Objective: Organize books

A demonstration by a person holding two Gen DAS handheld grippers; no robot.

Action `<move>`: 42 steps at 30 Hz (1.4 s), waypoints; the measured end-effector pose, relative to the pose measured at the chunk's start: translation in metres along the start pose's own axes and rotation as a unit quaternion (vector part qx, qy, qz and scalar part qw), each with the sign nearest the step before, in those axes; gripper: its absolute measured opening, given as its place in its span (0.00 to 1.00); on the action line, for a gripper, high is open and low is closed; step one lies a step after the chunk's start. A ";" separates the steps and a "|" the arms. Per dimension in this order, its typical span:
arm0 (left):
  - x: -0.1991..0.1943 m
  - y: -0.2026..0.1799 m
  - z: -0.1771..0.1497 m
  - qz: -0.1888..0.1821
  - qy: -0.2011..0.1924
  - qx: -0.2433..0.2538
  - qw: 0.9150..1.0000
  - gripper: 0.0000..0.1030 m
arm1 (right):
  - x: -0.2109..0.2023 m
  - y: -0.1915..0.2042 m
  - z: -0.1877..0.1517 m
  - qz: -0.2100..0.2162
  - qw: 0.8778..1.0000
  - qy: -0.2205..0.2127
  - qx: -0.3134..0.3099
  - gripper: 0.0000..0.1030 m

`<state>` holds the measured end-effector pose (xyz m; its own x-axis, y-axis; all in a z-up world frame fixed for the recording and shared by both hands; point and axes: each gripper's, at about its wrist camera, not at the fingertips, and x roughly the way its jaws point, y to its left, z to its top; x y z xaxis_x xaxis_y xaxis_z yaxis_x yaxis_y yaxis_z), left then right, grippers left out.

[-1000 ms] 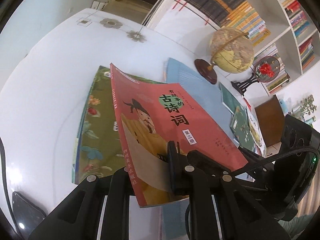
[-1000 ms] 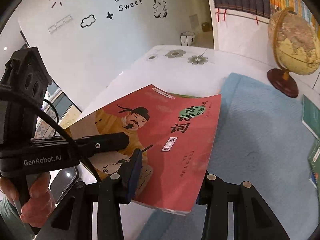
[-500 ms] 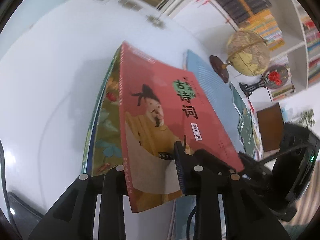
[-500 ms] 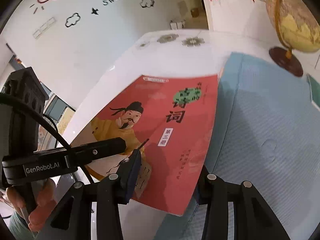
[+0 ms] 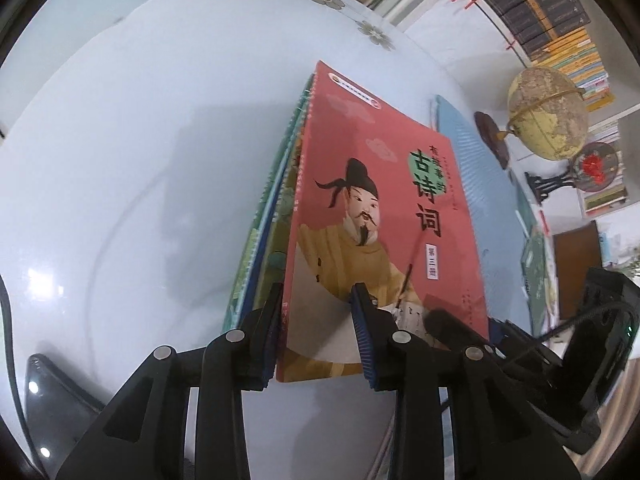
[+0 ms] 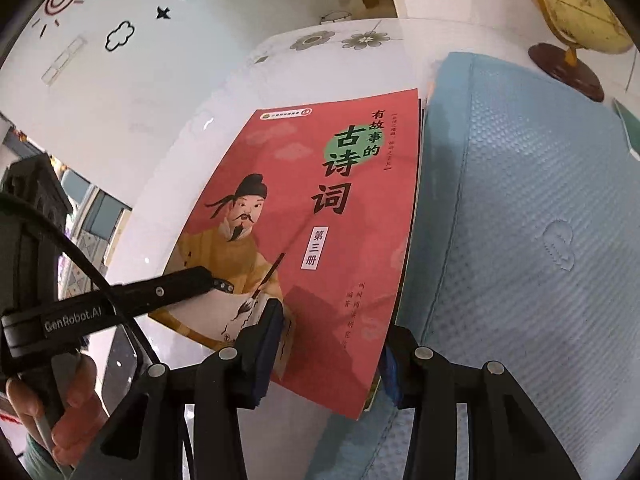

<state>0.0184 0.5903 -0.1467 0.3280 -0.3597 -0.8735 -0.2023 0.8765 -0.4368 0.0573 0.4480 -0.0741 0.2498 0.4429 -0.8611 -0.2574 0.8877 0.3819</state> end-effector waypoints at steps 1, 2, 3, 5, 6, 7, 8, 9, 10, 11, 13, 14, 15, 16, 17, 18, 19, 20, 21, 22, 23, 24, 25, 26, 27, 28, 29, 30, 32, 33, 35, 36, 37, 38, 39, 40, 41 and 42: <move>-0.003 0.000 -0.001 0.015 -0.010 -0.003 1.000 0.29 | -0.001 0.001 -0.001 -0.003 1.000 0.003 -0.004 0.42; -0.005 0.000 -0.002 0.031 -0.018 -0.006 0.999 0.29 | -0.001 0.003 -0.003 -0.006 1.000 0.008 -0.013 0.44; -0.007 0.001 -0.004 0.045 -0.023 -0.008 0.999 0.29 | -0.003 0.004 -0.007 -0.008 1.000 0.011 -0.020 0.45; -0.012 0.002 -0.009 0.068 -0.033 -0.016 0.997 0.29 | -0.008 0.003 -0.013 -0.003 0.999 0.019 -0.030 0.49; -0.015 0.002 -0.012 0.076 -0.038 -0.018 0.996 0.29 | -0.012 0.000 -0.018 0.000 0.999 0.023 -0.031 0.51; -0.019 0.000 -0.017 0.086 -0.043 -0.018 0.995 0.29 | -0.016 -0.002 -0.023 0.003 0.999 0.022 -0.031 0.51; -0.023 -0.005 -0.023 0.100 -0.048 -0.013 0.994 0.29 | -0.024 -0.007 -0.029 0.005 0.999 0.019 -0.032 0.52; -0.026 -0.010 -0.029 0.115 -0.056 -0.013 0.992 0.29 | -0.031 -0.013 -0.034 0.004 0.999 0.016 -0.031 0.53; -0.028 -0.018 -0.036 0.125 -0.060 -0.002 0.990 0.29 | -0.043 -0.022 -0.043 0.000 1.000 0.009 -0.029 0.54; -0.030 -0.027 -0.043 0.129 -0.061 0.007 0.990 0.29 | -0.050 -0.030 -0.049 -0.003 1.000 0.005 -0.025 0.55; -0.029 -0.052 -0.059 0.130 -0.059 0.026 0.989 0.29 | -0.070 -0.052 -0.065 -0.013 1.000 -0.006 -0.011 0.55; -0.027 -0.065 -0.066 0.127 -0.057 0.034 0.990 0.29 | -0.082 -0.067 -0.074 -0.018 1.000 -0.012 0.002 0.55; -0.023 -0.085 -0.077 0.120 -0.055 0.046 0.990 0.29 | -0.096 -0.084 -0.084 -0.021 0.999 -0.018 0.017 0.55; -0.019 -0.100 -0.085 0.115 -0.053 0.054 0.990 0.29 | -0.107 -0.098 -0.093 -0.023 0.999 -0.022 0.029 0.55; -0.014 -0.120 -0.094 0.106 -0.050 0.063 0.991 0.29 | -0.123 -0.117 -0.105 -0.027 0.998 -0.028 0.047 0.55; -0.011 -0.136 -0.102 0.097 -0.048 0.070 0.992 0.29 | -0.136 -0.134 -0.116 -0.031 0.997 -0.033 0.062 0.55; -0.005 -0.160 -0.113 0.081 -0.045 0.078 0.993 0.29 | -0.152 -0.152 -0.129 -0.034 0.996 -0.039 0.078 0.55; 0.001 -0.180 -0.122 0.068 -0.042 0.084 0.993 0.29 | -0.169 -0.174 -0.145 -0.038 0.994 -0.047 0.095 0.55; 0.010 -0.209 -0.136 0.050 -0.036 0.093 0.994 0.29 | -0.187 -0.192 -0.159 -0.044 0.992 -0.055 0.108 0.55; 0.017 -0.230 -0.146 0.039 -0.030 0.101 0.994 0.29 | -0.208 -0.214 -0.176 -0.054 0.989 -0.065 0.122 0.55; 0.024 -0.252 -0.156 0.027 -0.023 0.108 0.993 0.29 | -0.222 -0.229 -0.189 -0.061 0.987 -0.072 0.131 0.56; 0.033 -0.280 -0.172 0.009 -0.012 0.121 0.993 0.29 | -0.237 -0.245 -0.203 -0.068 0.984 -0.078 0.142 0.56; 0.039 -0.299 -0.183 -0.001 -0.005 0.131 0.991 0.29 | -0.257 -0.267 -0.223 -0.079 0.980 -0.088 0.158 0.56; 0.046 -0.321 -0.197 -0.011 0.003 0.143 0.990 0.29 | -0.270 -0.282 -0.234 -0.085 0.977 -0.095 0.169 0.56; 0.055 -0.347 -0.212 -0.019 0.011 0.160 0.987 0.29 | -0.284 -0.296 -0.248 -0.091 0.974 -0.103 0.182 0.56; 0.061 -0.364 -0.224 -0.023 0.015 0.170 0.985 0.29 | -0.303 -0.316 -0.266 -0.099 0.969 -0.113 0.198 0.57; 0.066 -0.382 -0.235 -0.026 0.021 0.181 0.983 0.29 | -0.312 -0.326 -0.277 -0.104 0.965 -0.118 0.208 0.58; 0.072 -0.399 -0.245 -0.030 0.028 0.191 0.981 0.29 | -0.325 -0.340 -0.290 -0.111 0.961 -0.125 0.221 0.62; 0.079 -0.431 -0.265 -0.037 0.045 0.214 0.975 0.29 | -0.345 -0.366 -0.312 -0.115 0.950 -0.140 0.253 0.67; 0.082 -0.444 -0.273 -0.038 0.050 0.227 0.972 0.30 | -0.352 -0.376 -0.321 -0.113 0.946 -0.145 0.267 0.68; 0.089 -0.466 -0.284 -0.032 0.057 0.252 0.966 0.30 | -0.359 -0.392 -0.332 -0.109 0.938 -0.155 0.290 0.68; 0.091 -0.473 -0.284 -0.030 0.060 0.260 0.963 0.30 | -0.361 -0.397 -0.336 -0.110 0.936 -0.157 0.296 0.68; 0.098 -0.479 -0.282 -0.028 0.065 0.264 0.962 0.30 | -0.363 -0.403 -0.339 -0.114 0.934 -0.158 0.301 0.68; 0.104 -0.482 -0.278 -0.029 0.071 0.263 0.962 0.30 | -0.362 -0.409 -0.343 -0.117 0.931 -0.158 0.306 0.68; 0.111 -0.483 -0.272 -0.032 0.078 0.257 0.963 0.30 | -0.361 -0.414 -0.345 -0.119 0.929 -0.158 0.313 0.68; 0.116 -0.484 -0.270 -0.034 0.081 0.251 0.964 0.30 | -0.357 -0.417 -0.345 -0.120 0.928 -0.157 0.318 0.68; 0.124 -0.485 -0.264 -0.034 0.085 0.246 0.965 0.30 | -0.352 -0.422 -0.344 -0.120 0.927 -0.151 0.321 0.68; 0.134 -0.486 -0.255 -0.033 0.088 0.242 0.966 0.30 | -0.347 -0.425 -0.343 -0.121 0.928 -0.145 0.322 0.68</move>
<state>-0.0747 0.0347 -0.1068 0.1553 -0.4310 -0.8889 0.2819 0.8817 -0.3783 -0.2395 -0.1264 -0.0530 0.4918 0.1536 -0.8571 0.4270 0.8153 0.3911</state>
